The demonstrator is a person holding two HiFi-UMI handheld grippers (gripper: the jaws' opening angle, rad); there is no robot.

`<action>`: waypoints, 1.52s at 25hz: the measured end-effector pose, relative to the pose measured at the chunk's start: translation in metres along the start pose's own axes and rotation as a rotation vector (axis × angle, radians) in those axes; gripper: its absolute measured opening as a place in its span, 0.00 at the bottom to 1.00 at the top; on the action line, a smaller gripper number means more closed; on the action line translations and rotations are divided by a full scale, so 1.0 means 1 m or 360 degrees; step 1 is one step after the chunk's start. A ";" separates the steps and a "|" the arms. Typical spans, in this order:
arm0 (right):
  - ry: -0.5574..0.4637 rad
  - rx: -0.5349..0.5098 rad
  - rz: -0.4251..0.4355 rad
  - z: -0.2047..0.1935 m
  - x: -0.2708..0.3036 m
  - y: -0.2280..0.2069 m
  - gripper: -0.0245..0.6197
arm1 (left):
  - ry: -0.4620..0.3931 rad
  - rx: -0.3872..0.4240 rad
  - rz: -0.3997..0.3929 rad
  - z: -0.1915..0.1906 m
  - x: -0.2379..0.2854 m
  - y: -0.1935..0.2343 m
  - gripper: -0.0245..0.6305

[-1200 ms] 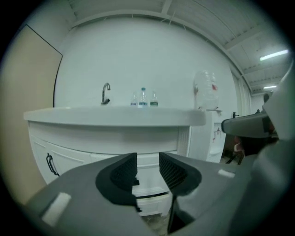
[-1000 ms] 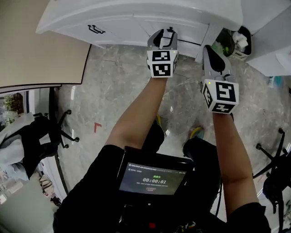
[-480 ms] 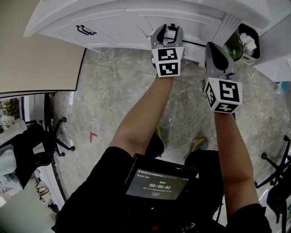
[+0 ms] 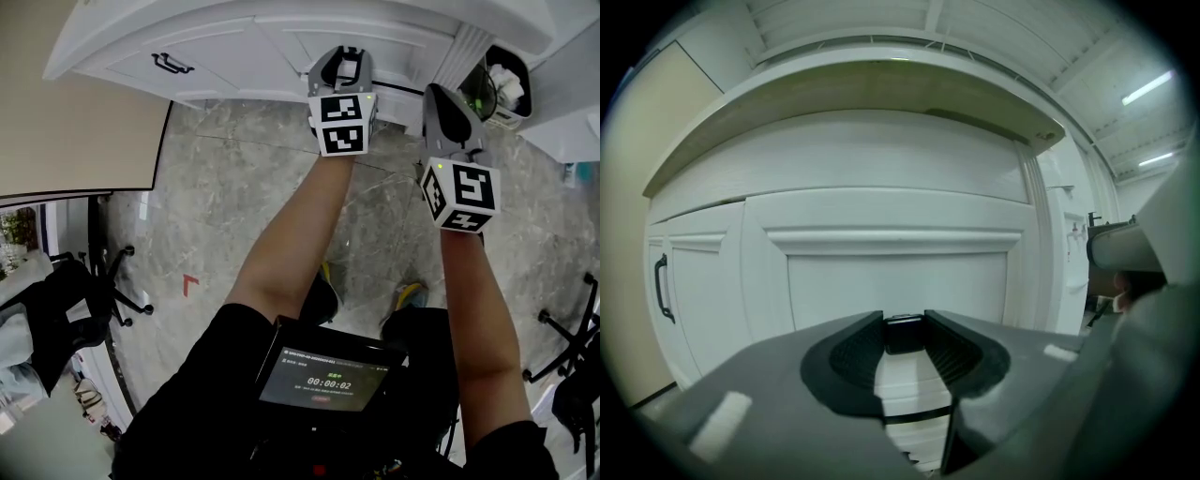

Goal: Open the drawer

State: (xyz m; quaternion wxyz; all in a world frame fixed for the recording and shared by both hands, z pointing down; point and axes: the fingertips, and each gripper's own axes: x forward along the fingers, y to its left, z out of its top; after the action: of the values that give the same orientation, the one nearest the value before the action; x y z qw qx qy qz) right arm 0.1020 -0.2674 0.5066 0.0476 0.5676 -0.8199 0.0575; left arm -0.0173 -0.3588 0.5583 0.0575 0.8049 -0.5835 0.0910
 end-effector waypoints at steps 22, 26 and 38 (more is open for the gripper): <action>0.0017 -0.0004 0.0002 0.009 -0.044 0.033 0.07 | 0.0056 -0.0059 -0.0080 -0.014 -0.077 -0.015 0.22; 0.0051 0.0003 0.0040 0.012 -0.062 0.057 0.07 | 0.0099 -0.0072 -0.0072 -0.022 -0.112 -0.020 0.22; 0.0150 0.0036 0.0058 0.008 -0.090 0.085 0.07 | 0.0185 -0.0059 -0.0087 -0.028 -0.140 -0.022 0.22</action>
State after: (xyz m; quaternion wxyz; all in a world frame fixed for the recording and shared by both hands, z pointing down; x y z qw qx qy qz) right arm 0.0537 -0.1559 0.4819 0.0787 0.5498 -0.8262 0.0944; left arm -0.0414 -0.2162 0.5562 0.1086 0.8127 -0.5586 0.1251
